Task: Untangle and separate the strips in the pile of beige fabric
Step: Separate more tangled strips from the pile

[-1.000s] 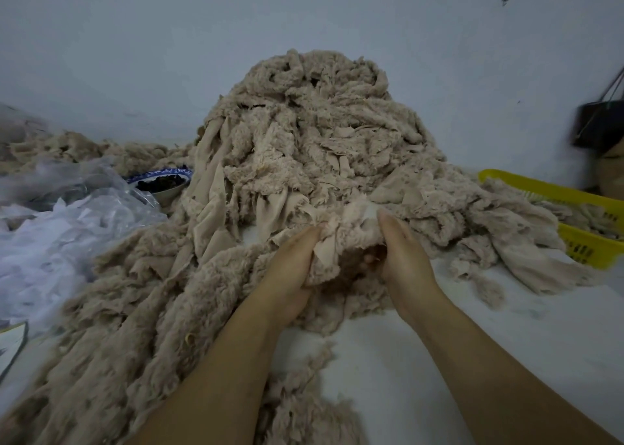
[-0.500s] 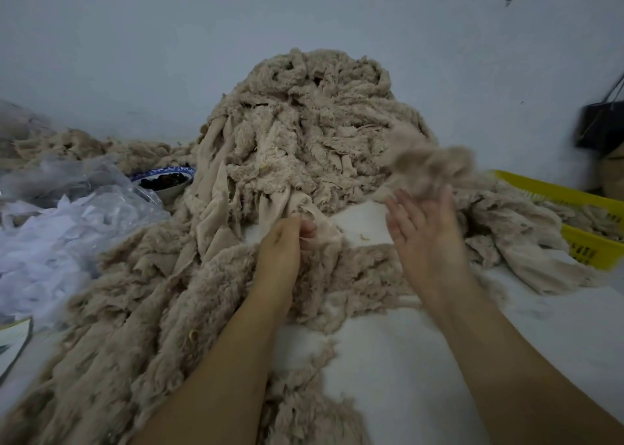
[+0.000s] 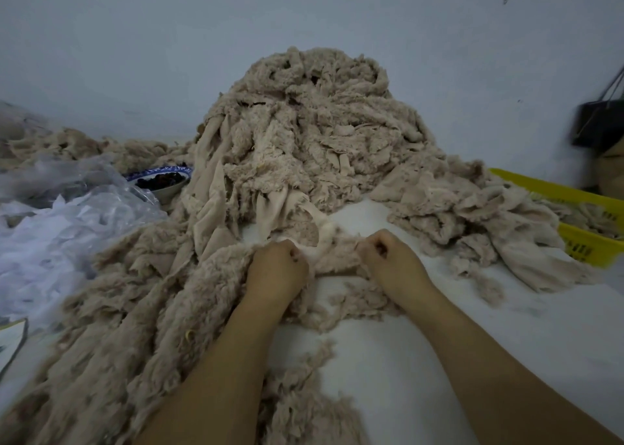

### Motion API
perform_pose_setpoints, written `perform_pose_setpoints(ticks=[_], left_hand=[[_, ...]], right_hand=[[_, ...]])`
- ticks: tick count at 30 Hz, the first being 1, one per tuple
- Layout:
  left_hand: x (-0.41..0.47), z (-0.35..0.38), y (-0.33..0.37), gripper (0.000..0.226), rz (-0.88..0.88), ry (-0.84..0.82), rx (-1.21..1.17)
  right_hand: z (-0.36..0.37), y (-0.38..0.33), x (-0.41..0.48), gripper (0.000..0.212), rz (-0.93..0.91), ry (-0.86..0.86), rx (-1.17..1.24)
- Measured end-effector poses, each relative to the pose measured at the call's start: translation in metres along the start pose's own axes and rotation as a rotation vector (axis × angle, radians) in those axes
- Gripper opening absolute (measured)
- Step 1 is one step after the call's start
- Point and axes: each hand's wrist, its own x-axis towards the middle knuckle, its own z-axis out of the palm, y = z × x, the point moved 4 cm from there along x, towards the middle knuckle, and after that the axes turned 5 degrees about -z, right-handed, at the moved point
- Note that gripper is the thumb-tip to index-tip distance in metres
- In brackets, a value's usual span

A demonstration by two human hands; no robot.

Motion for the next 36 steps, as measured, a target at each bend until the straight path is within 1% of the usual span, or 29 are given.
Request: perform_pose_setpoints(ticks=[2, 3, 5, 7, 10, 13, 15, 16, 18, 20, 21, 22, 24, 25, 26, 28, 29, 31, 32, 33, 34, 36], left_hand=[[0.0, -0.005, -0.005, 0.019, -0.036, 0.047, 0.065], [0.0, -0.007, -0.008, 0.025, -0.062, 0.048, 0.106], [-0.001, -0.008, -0.011, 0.032, -0.095, 0.028, 0.144], [-0.001, -0.008, -0.011, 0.033, -0.102, 0.012, 0.159], [-0.002, -0.01, -0.012, 0.034, -0.109, 0.009, 0.152], [0.004, -0.011, -0.018, 0.04, -0.115, 0.012, 0.118], [0.008, -0.009, -0.021, 0.045, -0.11, 0.011, 0.095], [0.009, -0.008, -0.021, 0.047, -0.117, -0.002, 0.063], [0.01, -0.004, -0.021, 0.044, -0.111, -0.01, 0.029], [0.011, -0.004, -0.018, 0.03, -0.049, 0.059, 0.01], [0.011, -0.007, -0.015, 0.019, -0.011, 0.122, -0.064], [0.01, -0.012, -0.012, 0.015, 0.019, 0.18, -0.177], [0.005, -0.02, -0.007, 0.026, 0.018, 0.229, -0.446], [0.003, -0.023, -0.004, 0.029, -0.002, 0.22, -0.598], [0.001, -0.025, -0.001, 0.029, -0.022, 0.185, -0.753], [-0.002, -0.021, 0.007, 0.023, -0.057, 0.04, -1.013], [-0.002, -0.018, 0.01, 0.022, -0.064, -0.028, -1.079], [-0.003, -0.013, 0.014, 0.024, -0.067, -0.104, -1.113], [-0.004, -0.011, 0.016, 0.026, -0.065, -0.129, -1.12], [-0.003, -0.009, 0.016, 0.027, -0.053, -0.159, -1.125], [-0.004, -0.008, 0.018, 0.026, -0.039, -0.188, -1.121], [-0.004, -0.006, 0.018, 0.026, -0.03, -0.206, -1.083]], right_hand=[[-0.003, -0.005, 0.0, 0.024, 0.072, 0.073, 0.361], [-0.002, -0.006, 0.0, 0.028, 0.115, 0.075, 0.527], [0.001, -0.007, -0.001, 0.028, 0.194, 0.055, 0.742], [0.003, -0.006, -0.001, 0.021, 0.266, 0.019, 0.854], [0.002, -0.003, -0.002, 0.031, 0.384, -0.001, 1.024], [-0.002, -0.001, -0.002, 0.041, 0.511, -0.004, 1.156], [-0.005, 0.003, -0.001, 0.05, 0.541, 0.029, 1.196], [-0.006, 0.003, -0.001, 0.051, 0.541, 0.047, 1.222], [-0.008, 0.002, 0.0, 0.045, 0.502, 0.09, 1.271], [-0.009, 0.002, 0.001, 0.035, 0.457, 0.141, 1.188], [-0.009, 0.003, 0.001, 0.033, 0.44, 0.165, 1.052], [-0.01, 0.002, 0.0, 0.034, 0.402, 0.18, 0.848], [-0.009, -0.001, -0.001, 0.04, 0.229, 0.159, 0.371], [-0.005, -0.002, -0.001, 0.038, 0.144, 0.11, 0.181], [-0.001, -0.003, -0.002, 0.032, 0.093, 0.066, 0.07], [0.003, -0.007, -0.001, 0.017, 0.033, 0.039, 0.031], [0.004, -0.009, 0.0, 0.017, -0.002, 0.037, 0.07], [0.009, -0.019, -0.003, 0.012, -0.093, -0.023, 0.163], [0.015, -0.025, -0.006, 0.007, -0.13, -0.09, 0.204], [0.021, -0.028, -0.009, 0.007, -0.149, -0.153, 0.222], [0.025, -0.028, -0.011, 0.008, -0.162, -0.173, 0.22], [0.023, -0.028, -0.01, 0.007, -0.142, -0.102, 0.251]])
